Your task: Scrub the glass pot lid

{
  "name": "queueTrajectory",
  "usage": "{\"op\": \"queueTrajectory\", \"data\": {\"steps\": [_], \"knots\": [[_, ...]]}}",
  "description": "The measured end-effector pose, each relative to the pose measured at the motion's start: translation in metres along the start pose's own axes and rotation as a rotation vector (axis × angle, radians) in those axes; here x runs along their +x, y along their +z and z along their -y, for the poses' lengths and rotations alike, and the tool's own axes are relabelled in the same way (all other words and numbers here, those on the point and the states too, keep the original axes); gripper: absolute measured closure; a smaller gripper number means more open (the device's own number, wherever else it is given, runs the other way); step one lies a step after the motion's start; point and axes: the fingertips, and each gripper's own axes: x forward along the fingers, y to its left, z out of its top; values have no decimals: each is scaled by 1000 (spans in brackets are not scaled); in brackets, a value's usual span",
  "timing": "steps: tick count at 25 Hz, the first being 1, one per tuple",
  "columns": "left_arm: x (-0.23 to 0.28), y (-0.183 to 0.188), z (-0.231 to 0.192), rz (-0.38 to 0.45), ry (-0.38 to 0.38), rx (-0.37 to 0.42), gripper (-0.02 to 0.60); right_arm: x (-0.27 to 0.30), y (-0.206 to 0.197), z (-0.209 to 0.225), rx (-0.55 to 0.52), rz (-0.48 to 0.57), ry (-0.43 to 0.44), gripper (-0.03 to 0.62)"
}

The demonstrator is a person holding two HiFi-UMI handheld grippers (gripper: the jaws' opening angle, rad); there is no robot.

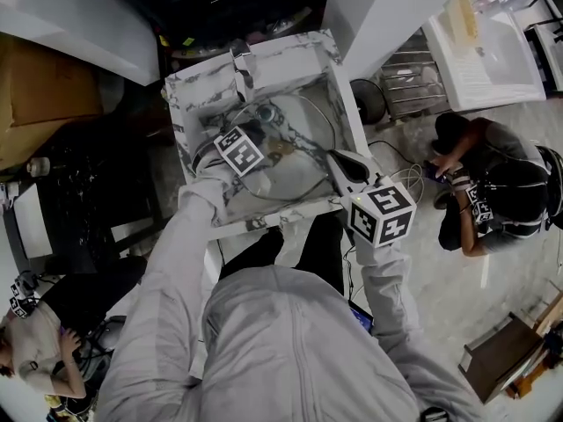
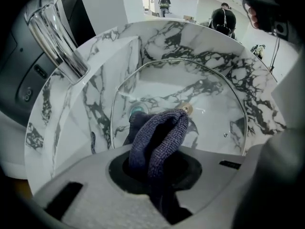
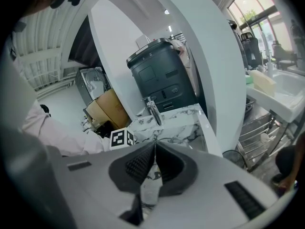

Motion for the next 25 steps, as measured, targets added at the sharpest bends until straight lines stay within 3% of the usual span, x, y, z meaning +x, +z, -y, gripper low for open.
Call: {"op": "queueTrajectory", "data": {"steps": [13, 25], "knots": [[6, 23, -14, 28, 36, -48, 525, 0, -4, 3, 8, -16, 12, 563], [13, 51, -18, 84, 36, -165, 525, -2, -6, 9, 21, -26, 11, 563]]}}
